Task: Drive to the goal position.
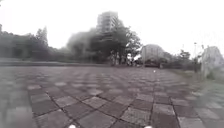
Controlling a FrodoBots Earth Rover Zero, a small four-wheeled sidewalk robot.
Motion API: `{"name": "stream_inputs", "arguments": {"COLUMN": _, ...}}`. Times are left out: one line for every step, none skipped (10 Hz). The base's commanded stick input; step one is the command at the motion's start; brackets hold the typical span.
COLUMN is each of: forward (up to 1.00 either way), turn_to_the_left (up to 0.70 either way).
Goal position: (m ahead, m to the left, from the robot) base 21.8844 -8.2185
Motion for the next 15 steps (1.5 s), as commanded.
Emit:
{"name": "stream_inputs", "arguments": {"forward": 1.00, "turn_to_the_left": 0.09}}
{"name": "stream_inputs", "arguments": {"forward": 1.00, "turn_to_the_left": 0.09}}
{"name": "stream_inputs", "arguments": {"forward": 1.00, "turn_to_the_left": 0.09}}
{"name": "stream_inputs", "arguments": {"forward": 1.00, "turn_to_the_left": 0.09}}
{"name": "stream_inputs", "arguments": {"forward": 1.00, "turn_to_the_left": 0.09}}
{"name": "stream_inputs", "arguments": {"forward": 1.00, "turn_to_the_left": 0.09}}
{"name": "stream_inputs", "arguments": {"forward": 1.00, "turn_to_the_left": 0.09}}
{"name": "stream_inputs", "arguments": {"forward": 1.00, "turn_to_the_left": 0.09}}
{"name": "stream_inputs", "arguments": {"forward": 1.00, "turn_to_the_left": 0.09}}
{"name": "stream_inputs", "arguments": {"forward": 1.00, "turn_to_the_left": 0.09}}
{"name": "stream_inputs", "arguments": {"forward": 1.00, "turn_to_the_left": 0.09}}
{"name": "stream_inputs", "arguments": {"forward": 1.00, "turn_to_the_left": 0.09}}
{"name": "stream_inputs", "arguments": {"forward": 1.00, "turn_to_the_left": 0.09}}
{"name": "stream_inputs", "arguments": {"forward": 1.00, "turn_to_the_left": 0.09}}
{"name": "stream_inputs", "arguments": {"forward": 1.00, "turn_to_the_left": 0.09}}
